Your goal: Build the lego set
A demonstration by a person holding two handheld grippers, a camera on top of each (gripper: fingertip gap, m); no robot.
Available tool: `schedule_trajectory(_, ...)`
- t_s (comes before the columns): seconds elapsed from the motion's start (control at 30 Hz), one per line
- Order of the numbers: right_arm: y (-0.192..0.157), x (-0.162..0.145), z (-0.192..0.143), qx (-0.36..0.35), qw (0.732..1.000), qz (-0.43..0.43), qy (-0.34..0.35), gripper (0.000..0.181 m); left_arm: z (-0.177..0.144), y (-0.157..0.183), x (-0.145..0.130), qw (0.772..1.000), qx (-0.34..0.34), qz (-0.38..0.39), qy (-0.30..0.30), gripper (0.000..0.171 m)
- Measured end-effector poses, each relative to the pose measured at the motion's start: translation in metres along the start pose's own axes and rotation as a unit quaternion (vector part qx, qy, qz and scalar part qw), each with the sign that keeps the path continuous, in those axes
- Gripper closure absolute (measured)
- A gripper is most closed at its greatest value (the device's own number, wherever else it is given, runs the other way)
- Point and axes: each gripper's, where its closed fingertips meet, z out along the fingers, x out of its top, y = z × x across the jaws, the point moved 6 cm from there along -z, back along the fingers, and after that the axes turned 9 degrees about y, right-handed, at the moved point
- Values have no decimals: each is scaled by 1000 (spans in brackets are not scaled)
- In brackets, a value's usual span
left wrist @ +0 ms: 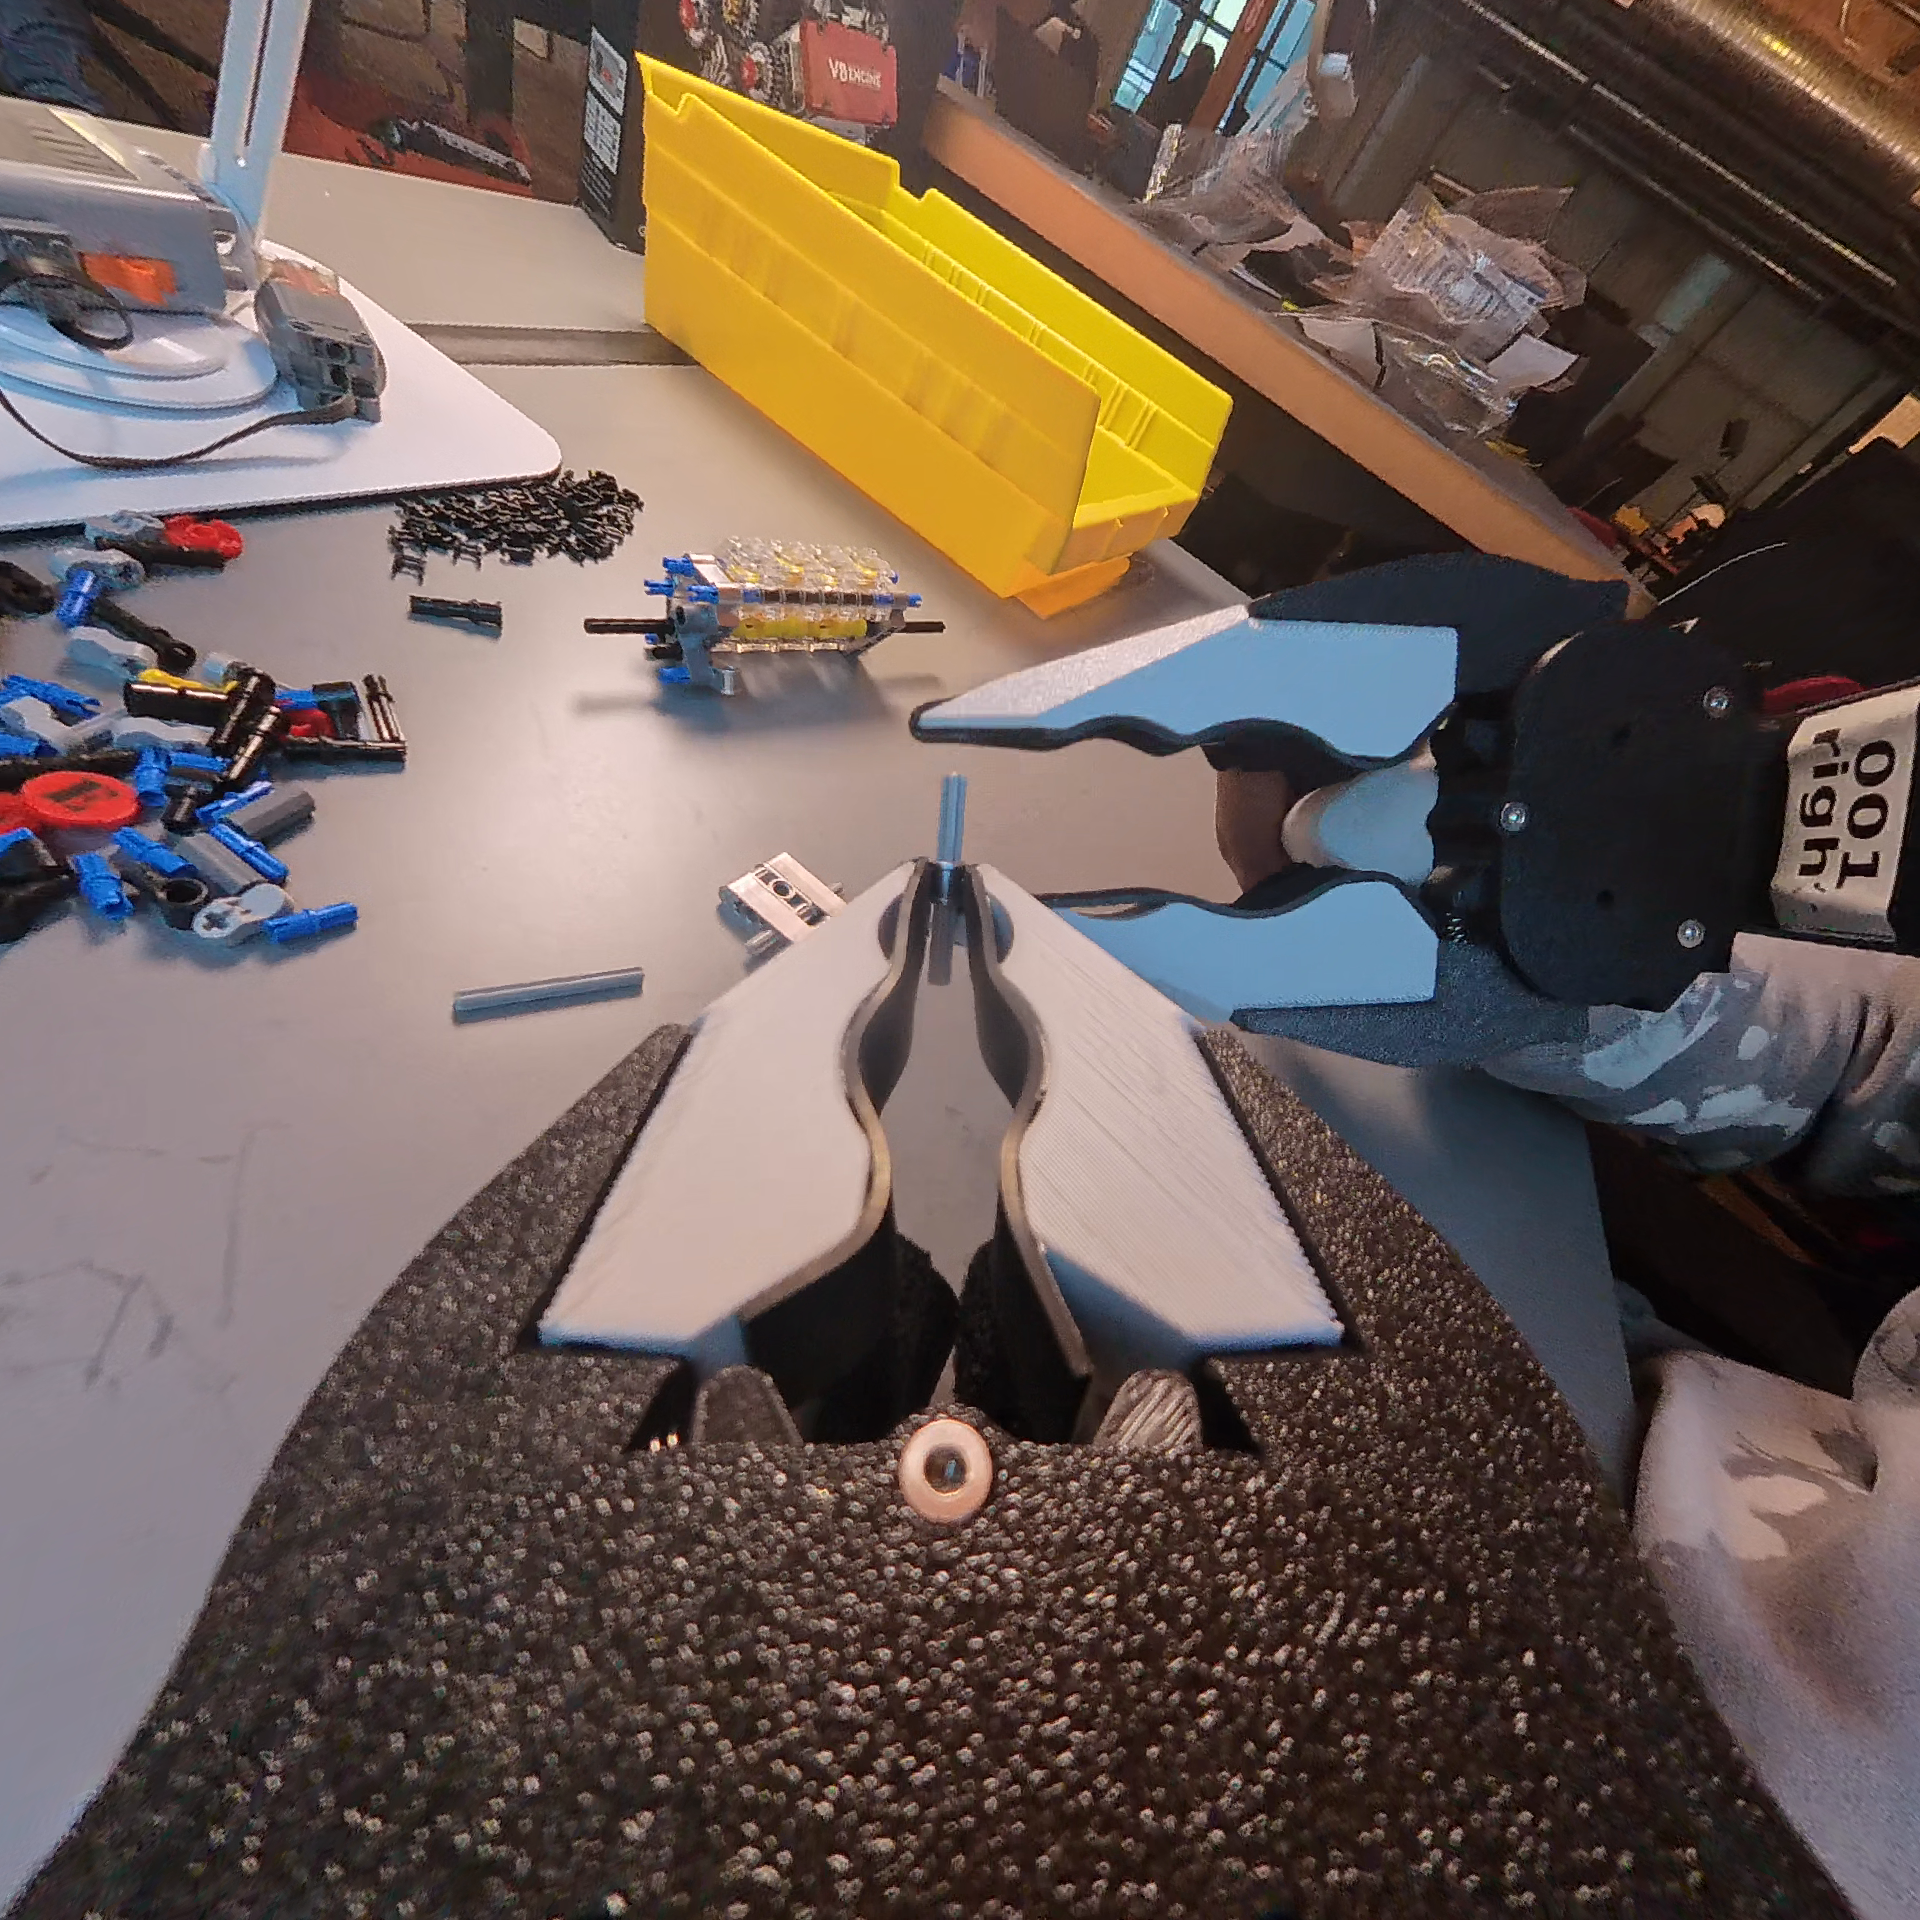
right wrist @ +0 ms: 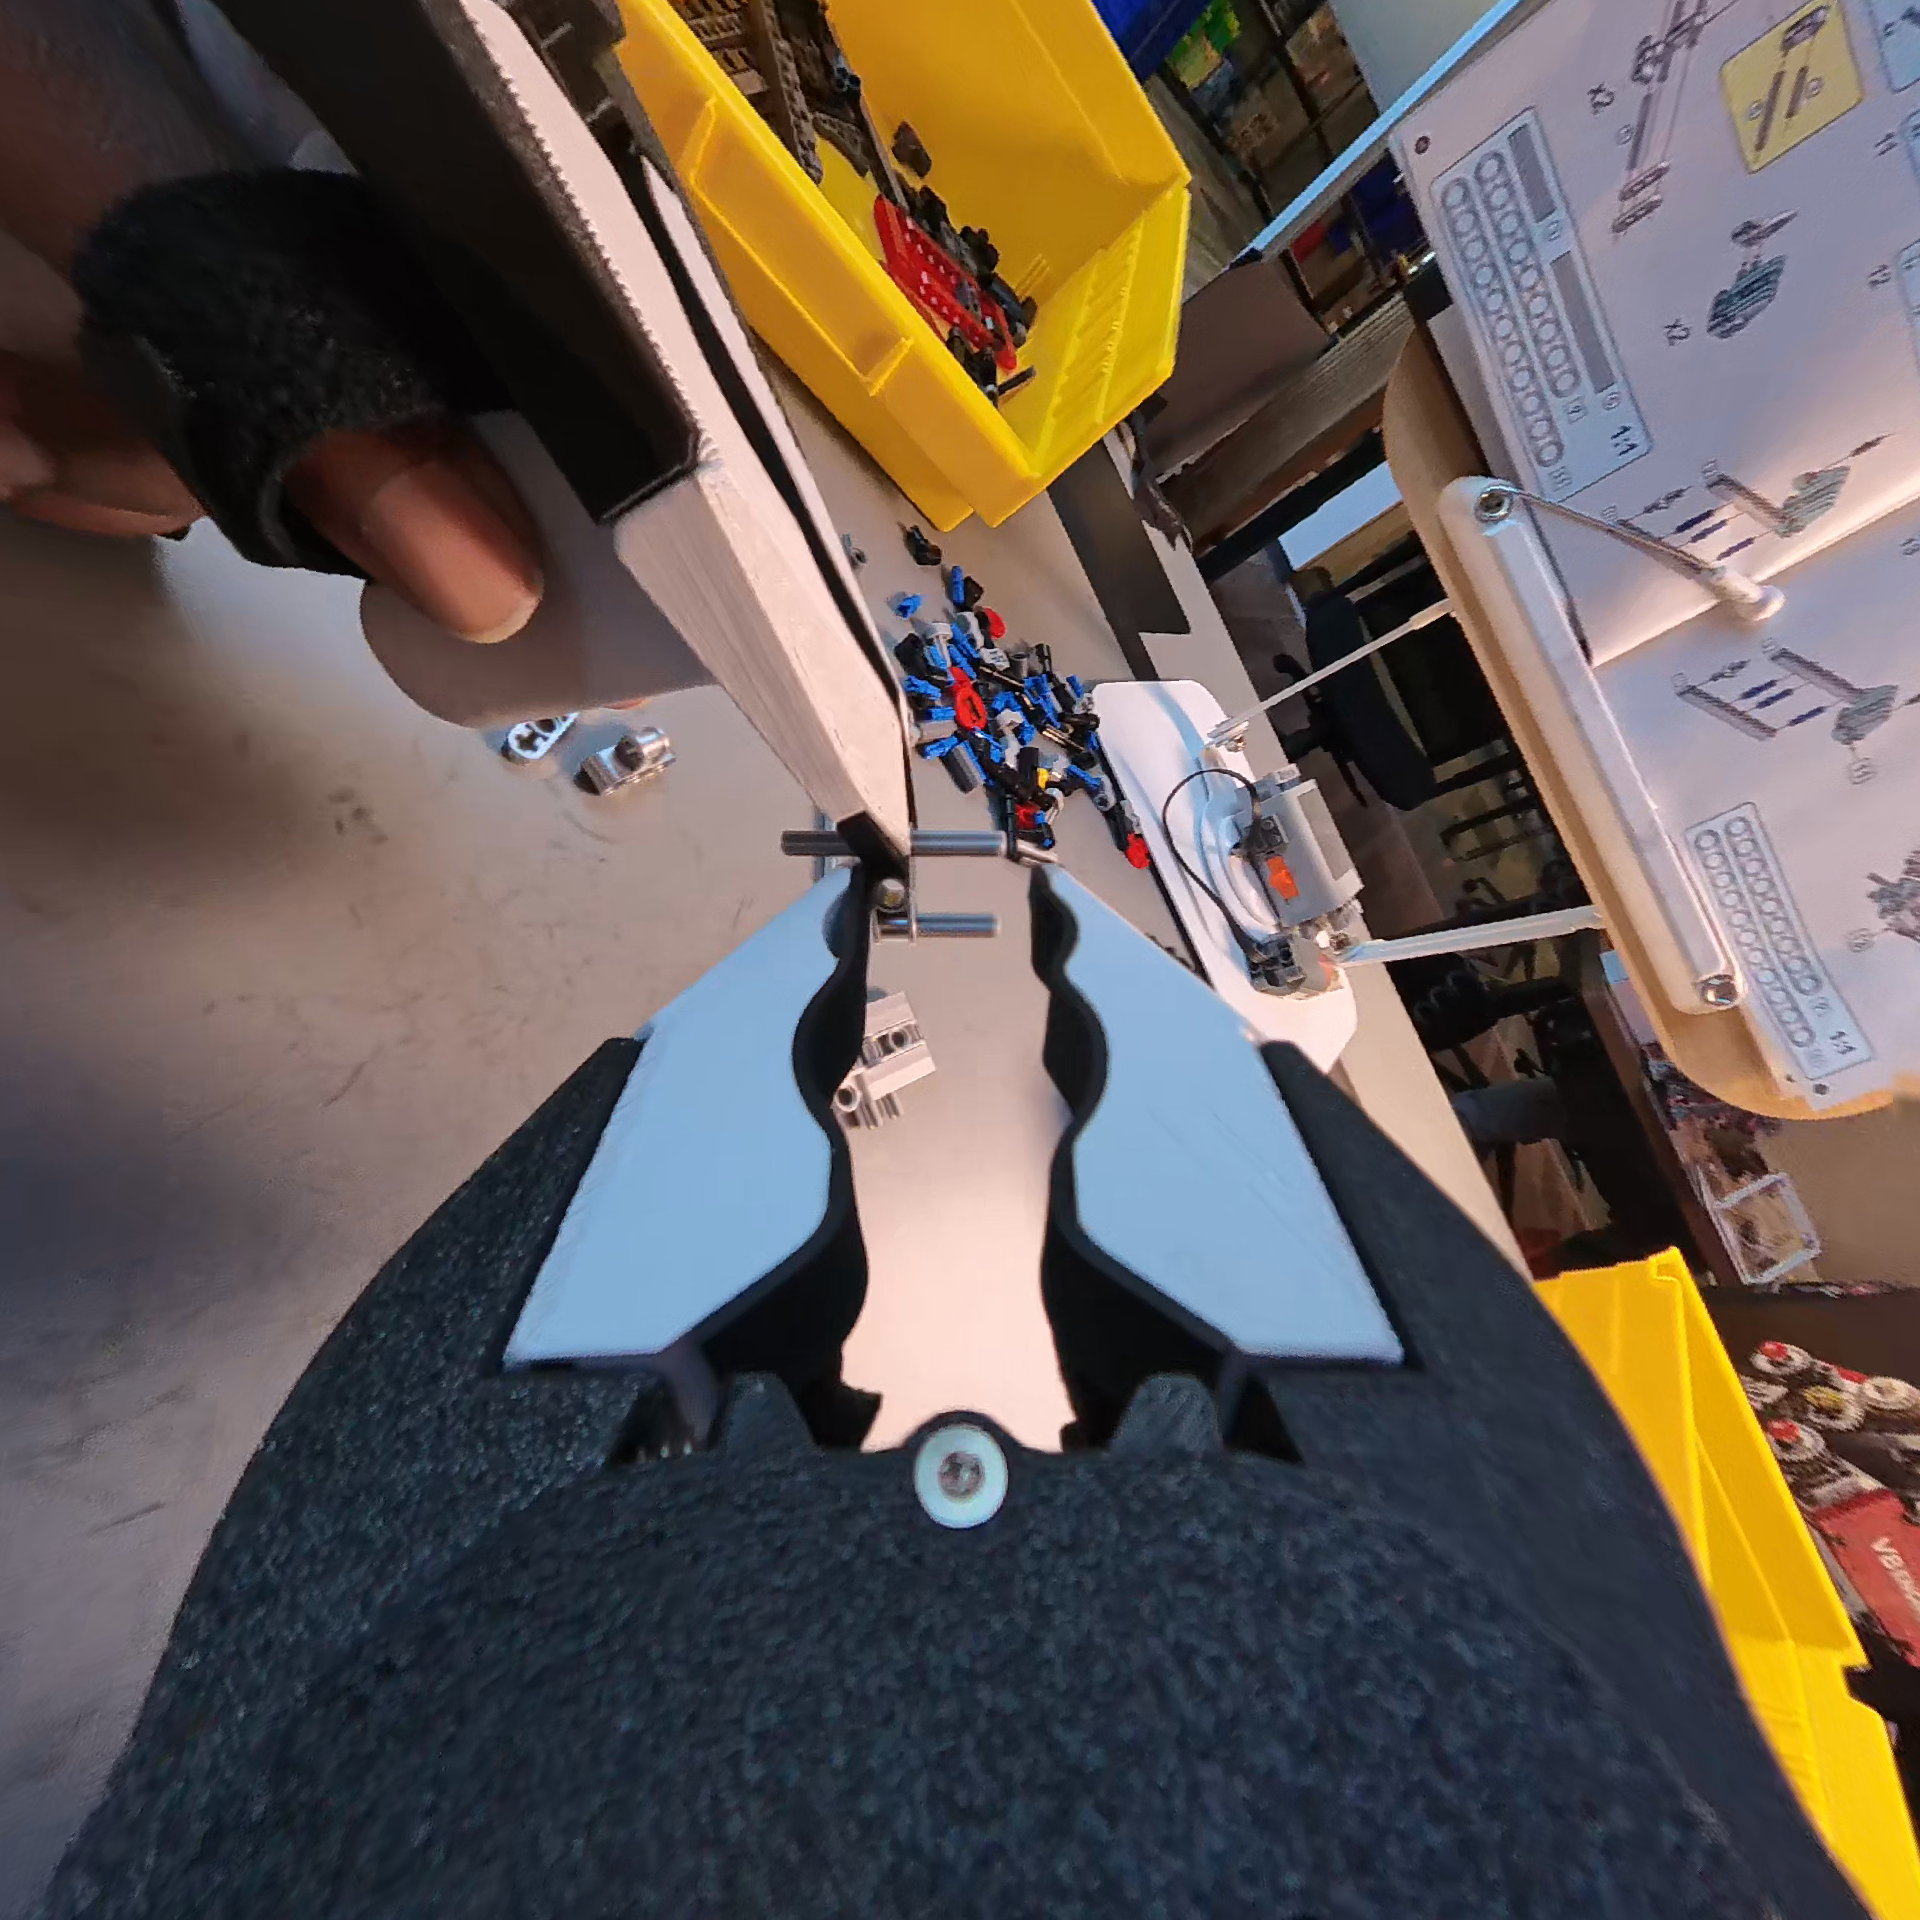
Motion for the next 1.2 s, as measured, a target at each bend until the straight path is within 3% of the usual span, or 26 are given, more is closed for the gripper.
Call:
schedule_trajectory(0.13,4,-1,-2,-2,1000,19,-1,150,-1,-1,2,1000,2,0,7,167)
schedule_trajectory(0.27,6,0,-3,-12,1000,18,9,178,1,1,-2,1000,-2,1,-2,171)
schedule_trajectory(0.47,7,-4,-4,-3,1000,5,8,165,-5,-7,4,1000,-3,-21,6,171)
schedule_trajectory(0.6,13,-19,-4,19,999,46,0,165,-26,-34,22,998,47,30,13,171)
schedule_trajectory(0.73,8,-28,-1,55,995,81,-1,164,-40,-65,28,990,104,92,-25,161)
schedule_trajectory(0.97,3,-33,0,89,991,98,2,164,-28,-80,-12,962,103,158,-198,148)
schedule_trajectory(1.2,3,-35,-3,102,990,100,6,164,-21,-84,-14,942,116,212,-232,154)
